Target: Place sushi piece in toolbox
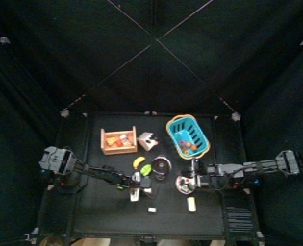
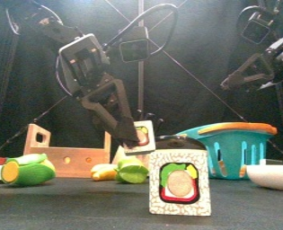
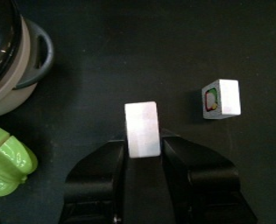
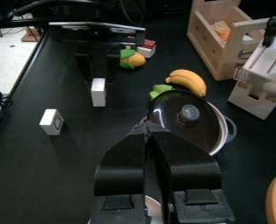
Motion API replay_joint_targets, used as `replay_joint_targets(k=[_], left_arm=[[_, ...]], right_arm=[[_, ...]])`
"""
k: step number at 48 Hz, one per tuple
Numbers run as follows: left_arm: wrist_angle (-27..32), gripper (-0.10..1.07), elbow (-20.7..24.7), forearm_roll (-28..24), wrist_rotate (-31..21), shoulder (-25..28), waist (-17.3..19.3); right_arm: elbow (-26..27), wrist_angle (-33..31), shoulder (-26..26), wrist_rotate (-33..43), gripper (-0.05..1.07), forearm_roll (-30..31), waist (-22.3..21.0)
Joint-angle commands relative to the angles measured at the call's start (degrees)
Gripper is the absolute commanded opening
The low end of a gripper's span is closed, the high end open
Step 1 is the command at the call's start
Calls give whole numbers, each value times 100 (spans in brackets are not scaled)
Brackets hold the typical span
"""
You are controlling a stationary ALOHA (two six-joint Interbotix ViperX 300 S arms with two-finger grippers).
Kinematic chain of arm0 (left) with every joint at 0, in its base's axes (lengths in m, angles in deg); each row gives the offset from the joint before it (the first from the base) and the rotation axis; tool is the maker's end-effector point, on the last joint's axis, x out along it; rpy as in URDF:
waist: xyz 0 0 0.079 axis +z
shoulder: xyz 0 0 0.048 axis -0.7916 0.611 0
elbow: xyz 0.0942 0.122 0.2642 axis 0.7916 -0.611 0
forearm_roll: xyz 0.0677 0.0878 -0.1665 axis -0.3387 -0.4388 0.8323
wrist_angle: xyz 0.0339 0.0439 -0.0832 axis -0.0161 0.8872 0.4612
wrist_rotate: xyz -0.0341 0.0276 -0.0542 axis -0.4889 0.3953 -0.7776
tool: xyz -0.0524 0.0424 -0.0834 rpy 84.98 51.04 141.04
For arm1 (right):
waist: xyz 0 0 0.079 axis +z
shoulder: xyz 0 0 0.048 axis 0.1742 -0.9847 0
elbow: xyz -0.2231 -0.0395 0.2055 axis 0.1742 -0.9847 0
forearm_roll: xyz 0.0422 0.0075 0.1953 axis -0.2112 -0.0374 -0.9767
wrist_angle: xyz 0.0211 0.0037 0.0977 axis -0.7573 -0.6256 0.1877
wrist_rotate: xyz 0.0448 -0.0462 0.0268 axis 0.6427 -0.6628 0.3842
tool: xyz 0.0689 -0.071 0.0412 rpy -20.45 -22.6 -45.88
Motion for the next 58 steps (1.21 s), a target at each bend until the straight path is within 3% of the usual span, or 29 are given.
replay_joint_targets(k=[1,12,24,36,42,52,58], left_arm=[[-44,63,26,9,9,-193,35],[-62,63,-290,18,0,-800,237],[-220,63,-1134,79,9,-1881,765],[-378,63,-2030,62,26,-3217,1705],[-844,63,-2399,-18,26,-3850,2373],[-2127,63,-2821,-88,53,-3929,3085],[-2206,63,-2760,-176,44,-3604,3393]], right_arm=[[79,26,9,9,1,-18,9],[70,26,9,0,1,-9,9],[79,26,9,9,1,-9,9],[88,26,9,0,1,-18,-9],[88,26,9,0,1,0,-26],[114,26,0,0,1,18,-35],[114,26,-9,0,1,18,-35]])
